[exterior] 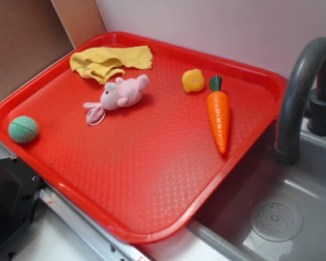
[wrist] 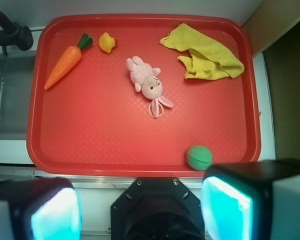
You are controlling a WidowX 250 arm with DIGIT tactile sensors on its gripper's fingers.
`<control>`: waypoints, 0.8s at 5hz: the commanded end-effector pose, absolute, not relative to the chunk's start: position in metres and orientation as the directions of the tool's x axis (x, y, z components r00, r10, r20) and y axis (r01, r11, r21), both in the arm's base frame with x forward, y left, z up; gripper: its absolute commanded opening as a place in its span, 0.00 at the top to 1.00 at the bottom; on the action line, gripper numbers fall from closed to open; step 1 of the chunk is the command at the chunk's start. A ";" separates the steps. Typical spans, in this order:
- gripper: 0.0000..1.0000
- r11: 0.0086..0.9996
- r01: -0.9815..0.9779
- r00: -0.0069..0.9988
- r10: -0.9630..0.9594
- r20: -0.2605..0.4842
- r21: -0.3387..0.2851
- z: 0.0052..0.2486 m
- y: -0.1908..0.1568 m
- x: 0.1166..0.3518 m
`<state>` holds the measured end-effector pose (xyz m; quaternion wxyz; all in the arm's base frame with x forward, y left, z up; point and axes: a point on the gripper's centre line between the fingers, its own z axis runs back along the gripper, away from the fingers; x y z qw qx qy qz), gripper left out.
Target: Grab the carrot.
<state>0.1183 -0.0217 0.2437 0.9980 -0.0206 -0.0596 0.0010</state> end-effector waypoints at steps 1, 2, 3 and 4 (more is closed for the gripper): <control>0.00 0.999 0.000 0.993 0.005 0.119 -0.041 0.244 -0.022 0.118; 0.00 0.982 -0.178 0.977 0.183 0.109 -0.058 0.239 -0.021 0.132; 0.00 0.915 -0.383 0.915 0.395 0.082 -0.129 0.231 -0.026 0.152; 0.00 0.862 -0.466 0.873 0.484 0.056 -0.198 0.224 -0.038 0.178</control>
